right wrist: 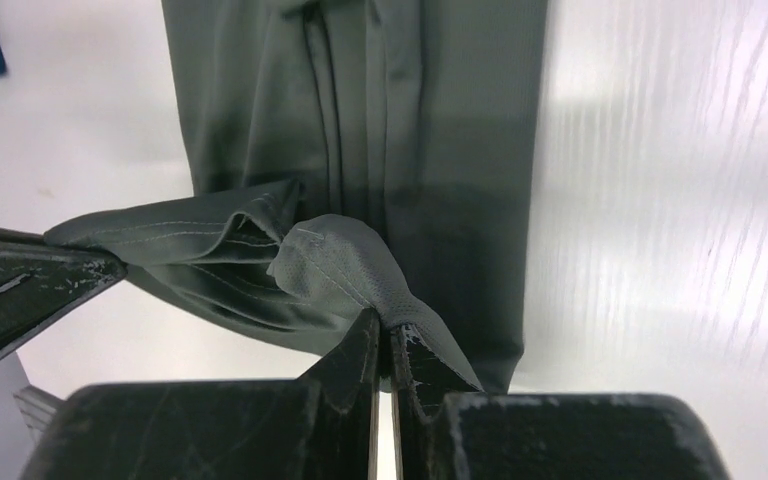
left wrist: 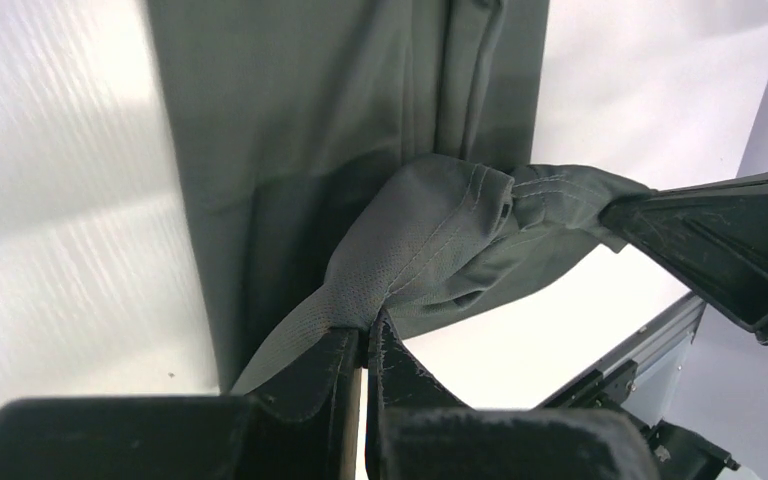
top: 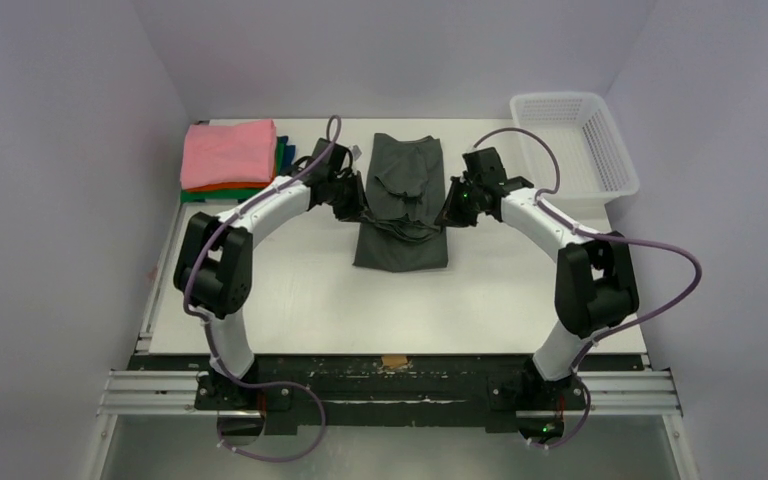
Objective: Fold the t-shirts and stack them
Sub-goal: Fold the folded rectangular tshirt in 1/3 of the way, then grab one side of the 2/3 rectangular tshirt with both arms
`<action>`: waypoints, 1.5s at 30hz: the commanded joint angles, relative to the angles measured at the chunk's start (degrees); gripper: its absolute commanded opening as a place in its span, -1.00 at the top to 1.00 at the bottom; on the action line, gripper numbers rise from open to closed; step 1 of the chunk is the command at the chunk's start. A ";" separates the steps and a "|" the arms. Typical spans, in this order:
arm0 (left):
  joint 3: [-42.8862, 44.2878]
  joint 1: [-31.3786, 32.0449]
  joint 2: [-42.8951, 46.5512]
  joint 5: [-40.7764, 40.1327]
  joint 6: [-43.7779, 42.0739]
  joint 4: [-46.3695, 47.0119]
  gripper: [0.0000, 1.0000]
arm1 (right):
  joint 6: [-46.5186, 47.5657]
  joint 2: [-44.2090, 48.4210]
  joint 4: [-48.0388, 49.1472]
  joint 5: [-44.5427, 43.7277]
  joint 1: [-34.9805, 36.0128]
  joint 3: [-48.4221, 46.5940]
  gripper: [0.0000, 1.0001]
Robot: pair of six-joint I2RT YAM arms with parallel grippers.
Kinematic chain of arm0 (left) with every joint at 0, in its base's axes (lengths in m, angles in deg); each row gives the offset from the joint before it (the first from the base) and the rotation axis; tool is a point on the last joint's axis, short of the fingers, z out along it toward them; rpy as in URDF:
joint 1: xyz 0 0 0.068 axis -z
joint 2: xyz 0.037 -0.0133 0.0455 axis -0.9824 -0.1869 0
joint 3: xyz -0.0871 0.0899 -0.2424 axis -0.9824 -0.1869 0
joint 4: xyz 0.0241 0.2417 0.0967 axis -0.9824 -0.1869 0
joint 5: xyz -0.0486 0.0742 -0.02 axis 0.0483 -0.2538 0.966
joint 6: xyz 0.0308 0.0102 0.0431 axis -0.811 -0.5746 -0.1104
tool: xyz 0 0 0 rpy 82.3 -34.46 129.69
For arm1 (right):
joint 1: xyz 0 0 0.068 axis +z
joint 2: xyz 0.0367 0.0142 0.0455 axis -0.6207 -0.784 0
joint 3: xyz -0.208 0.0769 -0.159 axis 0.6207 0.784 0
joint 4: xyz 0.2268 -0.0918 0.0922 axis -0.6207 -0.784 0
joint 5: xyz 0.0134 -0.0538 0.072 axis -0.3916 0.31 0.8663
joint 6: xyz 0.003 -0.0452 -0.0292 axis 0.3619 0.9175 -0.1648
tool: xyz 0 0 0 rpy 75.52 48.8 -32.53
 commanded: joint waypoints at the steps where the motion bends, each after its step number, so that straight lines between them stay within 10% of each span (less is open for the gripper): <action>1: 6.63 -2.28 -4.33 0.01 -3.21 -2.62 1.00 | 2.24 -3.75 2.57 2.80 -1.72 -5.82 0.97; 12: 24.03 -5.13 -18.16 3.12 -6.01 -7.70 0.76 | 5.30 -16.94 3.87 3.50 -4.49 -16.23 0.77; 14: 27.43 -6.09 -19.80 3.57 -6.03 -9.02 0.42 | 5.95 -18.77 3.37 3.64 -4.93 -19.25 0.56; 18: 31.94 -7.72 -18.96 4.78 -6.53 -11.64 -0.62 | 7.97 -18.39 0.73 1.35 -5.83 -23.60 -0.53; 20: 27.58 -7.71 -13.91 4.69 -7.09 -10.12 -0.98 | 9.33 -15.46 1.12 1.46 -5.85 -21.16 -0.65; 32: -10.60 -7.57 5.35 7.30 -2.13 0.77 -0.91 | 5.49 3.14 7.27 7.32 -5.24 11.32 -0.54; 45: -10.25 -3.54 -4.33 6.19 0.71 2.65 -0.01 | 2.16 -2.58 12.41 9.32 -4.08 16.25 -0.07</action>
